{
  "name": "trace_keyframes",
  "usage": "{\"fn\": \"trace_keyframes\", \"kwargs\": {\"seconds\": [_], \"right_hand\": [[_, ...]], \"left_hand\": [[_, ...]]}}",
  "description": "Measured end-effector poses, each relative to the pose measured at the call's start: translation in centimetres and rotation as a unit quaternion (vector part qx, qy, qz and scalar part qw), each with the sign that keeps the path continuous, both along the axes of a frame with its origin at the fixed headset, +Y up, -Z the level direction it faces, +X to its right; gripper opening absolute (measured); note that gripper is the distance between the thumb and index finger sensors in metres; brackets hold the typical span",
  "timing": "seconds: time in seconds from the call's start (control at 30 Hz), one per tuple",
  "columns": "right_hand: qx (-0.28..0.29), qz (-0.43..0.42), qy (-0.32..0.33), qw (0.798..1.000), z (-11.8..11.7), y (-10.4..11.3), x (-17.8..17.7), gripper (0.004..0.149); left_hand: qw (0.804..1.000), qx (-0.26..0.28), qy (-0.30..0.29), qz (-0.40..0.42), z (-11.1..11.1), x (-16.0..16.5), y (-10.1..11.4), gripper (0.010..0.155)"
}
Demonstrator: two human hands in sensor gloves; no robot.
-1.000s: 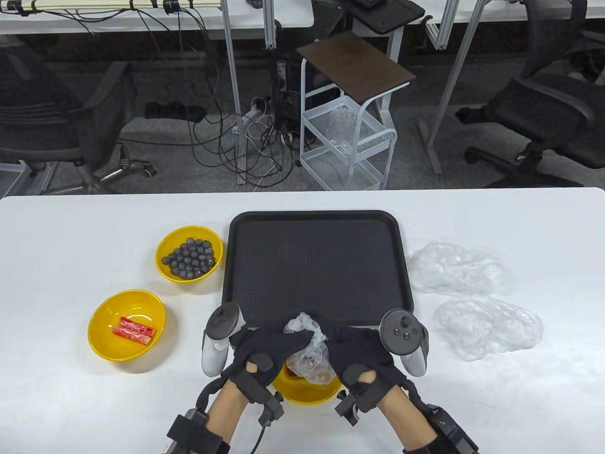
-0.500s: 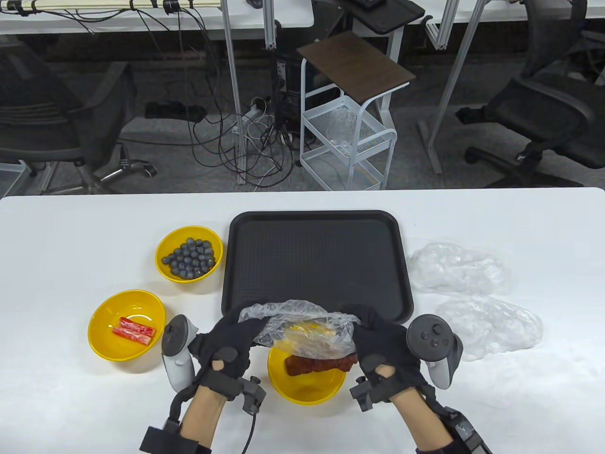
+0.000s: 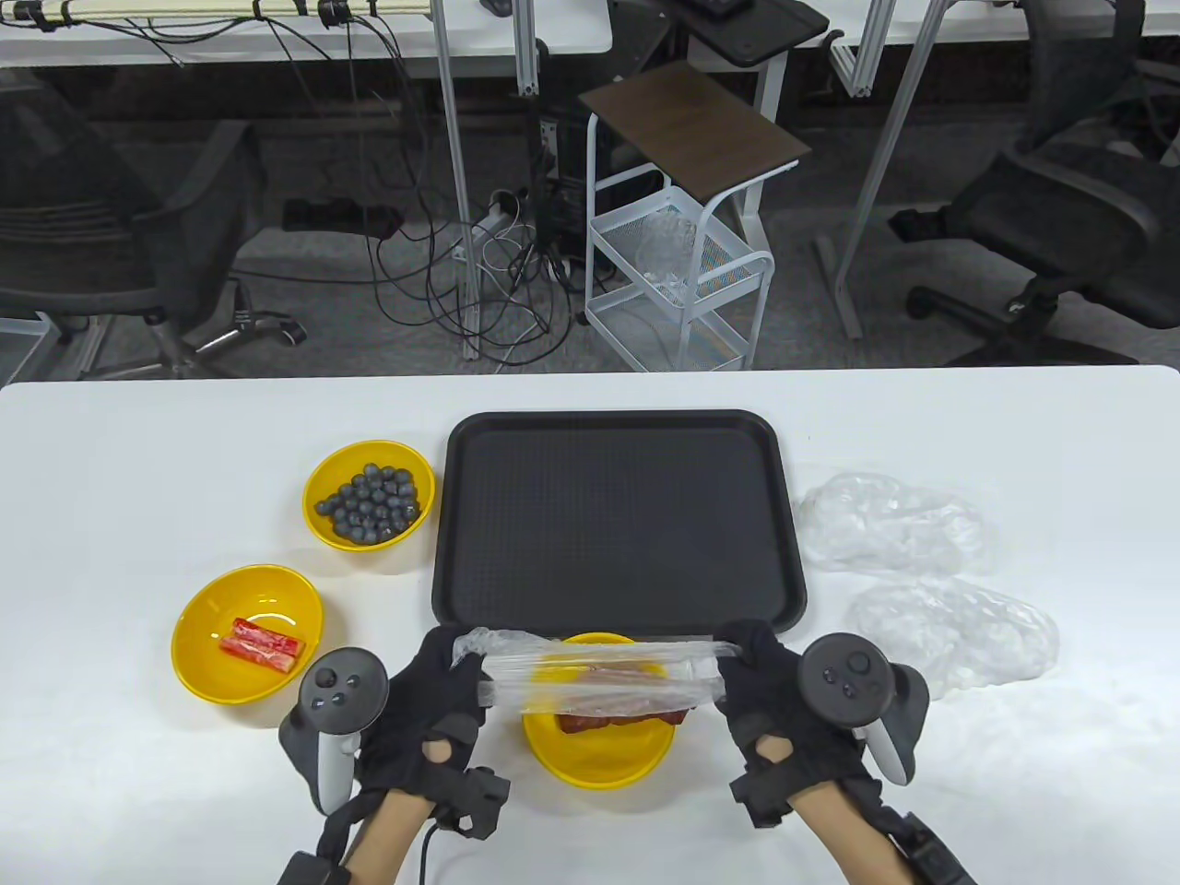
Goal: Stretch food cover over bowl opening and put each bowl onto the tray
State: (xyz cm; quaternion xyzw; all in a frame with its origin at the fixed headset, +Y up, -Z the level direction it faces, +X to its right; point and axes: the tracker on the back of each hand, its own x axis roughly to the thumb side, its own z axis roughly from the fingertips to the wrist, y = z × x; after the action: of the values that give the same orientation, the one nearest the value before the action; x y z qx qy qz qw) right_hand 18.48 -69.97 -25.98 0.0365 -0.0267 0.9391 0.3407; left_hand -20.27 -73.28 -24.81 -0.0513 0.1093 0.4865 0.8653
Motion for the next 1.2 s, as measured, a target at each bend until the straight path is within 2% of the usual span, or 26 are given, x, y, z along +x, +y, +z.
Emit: {"fn": "trace_keyframes", "kwargs": {"seconds": [0.07,0.23,0.47,0.7,1.03,1.1,1.2], "right_hand": [[-0.001,0.028,0.004,1.0,0.5,-0.4,-0.1,0.048],[0.015,0.126,0.023,0.992,2.2,-1.2,-0.4,0.049],[0.043,0.208,0.035,0.977,4.0,-2.3,-0.8,0.049],[0.06,0.242,0.058,0.967,5.3,-3.4,-1.3,0.049],[0.068,0.26,0.054,0.962,5.0,-4.1,-1.5,0.049],[0.069,0.27,0.06,0.958,5.3,-4.2,-1.6,0.049],[0.069,0.278,0.062,0.956,5.4,-4.2,-1.8,0.049]], "left_hand": [[1.0,-0.008,-0.001,-0.022,0.5,0.4,-0.1,0.045],[0.99,-0.007,-0.031,-0.141,1.7,1.6,-0.2,0.045],[0.976,-0.025,-0.078,-0.201,3.5,2.9,-1.6,0.046],[0.954,-0.025,-0.113,-0.277,4.9,3.9,-2.6,0.047],[0.944,-0.028,-0.118,-0.307,4.9,4.8,-3.2,0.047],[0.934,-0.022,-0.127,-0.334,5.2,5.2,-3.2,0.047],[0.931,-0.023,-0.13,-0.34,5.2,5.4,-3.2,0.047]]}}
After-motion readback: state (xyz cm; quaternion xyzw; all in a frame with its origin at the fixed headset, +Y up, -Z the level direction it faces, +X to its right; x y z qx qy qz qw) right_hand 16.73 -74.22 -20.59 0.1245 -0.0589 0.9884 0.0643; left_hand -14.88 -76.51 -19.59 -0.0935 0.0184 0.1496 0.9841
